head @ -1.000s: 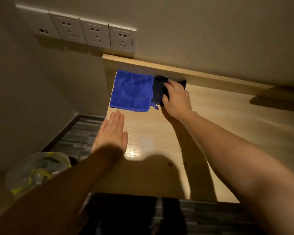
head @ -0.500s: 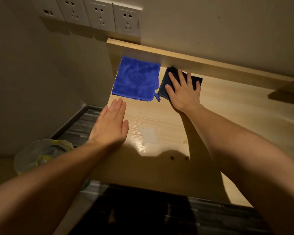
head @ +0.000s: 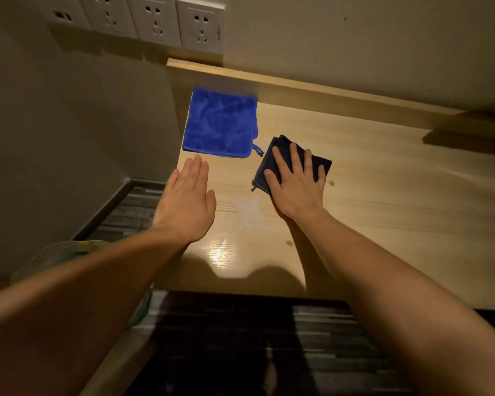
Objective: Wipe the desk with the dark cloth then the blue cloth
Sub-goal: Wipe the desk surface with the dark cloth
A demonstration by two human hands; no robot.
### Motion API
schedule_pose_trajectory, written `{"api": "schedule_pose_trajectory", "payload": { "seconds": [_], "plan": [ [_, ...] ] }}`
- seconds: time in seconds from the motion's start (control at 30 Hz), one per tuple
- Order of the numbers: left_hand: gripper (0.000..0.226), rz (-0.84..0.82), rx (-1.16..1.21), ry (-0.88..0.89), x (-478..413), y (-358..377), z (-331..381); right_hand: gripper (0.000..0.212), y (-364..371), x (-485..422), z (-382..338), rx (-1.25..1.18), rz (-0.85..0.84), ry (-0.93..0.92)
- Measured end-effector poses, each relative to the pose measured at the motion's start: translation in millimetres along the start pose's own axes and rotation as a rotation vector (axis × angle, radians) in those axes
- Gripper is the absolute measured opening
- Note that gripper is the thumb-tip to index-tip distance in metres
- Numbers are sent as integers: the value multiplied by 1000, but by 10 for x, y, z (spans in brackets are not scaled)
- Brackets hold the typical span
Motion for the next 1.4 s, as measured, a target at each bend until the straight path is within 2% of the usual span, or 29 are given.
{"api": "schedule_pose_trajectory", "payload": {
  "seconds": [0.2,0.67,1.07,1.23,1.4],
  "plan": [
    [66,5,1,14,13,0,6,60,67,227,-285,2,-23,-4],
    [62,50,49,71,28,19,-42,60,111,851,-694,6,-78,-246],
    [63,54,78,78,38,33,-54,59,161,1624,-805,8,-116,-331],
    [64,49,99,76,39,17,-55,56,176,1979,-832,-19,-63,-359],
    [66,7,97,82,37,-7,-48,53,145,2254,-803,-170,10,-331]
  ]
}}
Point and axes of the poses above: each hand's wrist, its own x-axis away from the middle knuckle, its own y-axis out of the palm, z = x × y, the point moved 6 cm from there along -x, towards the middle knuckle, and after that the axes turned 7 degrees about z, right-handed, at the moved point
